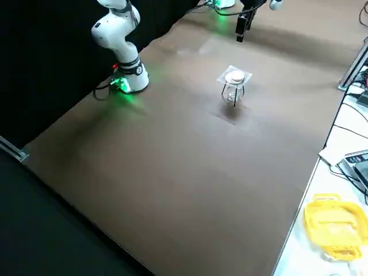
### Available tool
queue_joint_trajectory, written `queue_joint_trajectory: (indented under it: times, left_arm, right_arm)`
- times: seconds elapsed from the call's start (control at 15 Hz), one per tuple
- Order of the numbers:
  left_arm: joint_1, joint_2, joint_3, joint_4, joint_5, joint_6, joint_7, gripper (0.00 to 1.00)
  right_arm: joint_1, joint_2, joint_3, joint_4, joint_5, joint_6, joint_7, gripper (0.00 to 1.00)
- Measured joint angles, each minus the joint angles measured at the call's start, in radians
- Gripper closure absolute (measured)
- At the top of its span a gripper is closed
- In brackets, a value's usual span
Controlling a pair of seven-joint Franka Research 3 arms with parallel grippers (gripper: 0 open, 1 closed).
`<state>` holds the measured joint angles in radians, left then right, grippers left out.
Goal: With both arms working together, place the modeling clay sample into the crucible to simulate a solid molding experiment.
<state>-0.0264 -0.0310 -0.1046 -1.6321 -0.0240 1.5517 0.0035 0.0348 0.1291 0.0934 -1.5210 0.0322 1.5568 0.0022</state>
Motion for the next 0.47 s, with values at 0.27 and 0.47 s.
queue_joint_trajectory:
  times: [0.27,0.47]
  left_arm:
    - [-0.002,0.025,0.000,0.032,0.000,-0.002,0.000,0.00]
    - [0.000,0.041,0.000,0.041,0.000,-0.006,0.000,0.00]
  right_arm:
    - [0.000,-0.084,0.000,-0.109,0.001,0.040,0.002,0.03]
    - [0.000,-0.098,-0.001,-0.115,0.001,0.032,0.005,0.00]
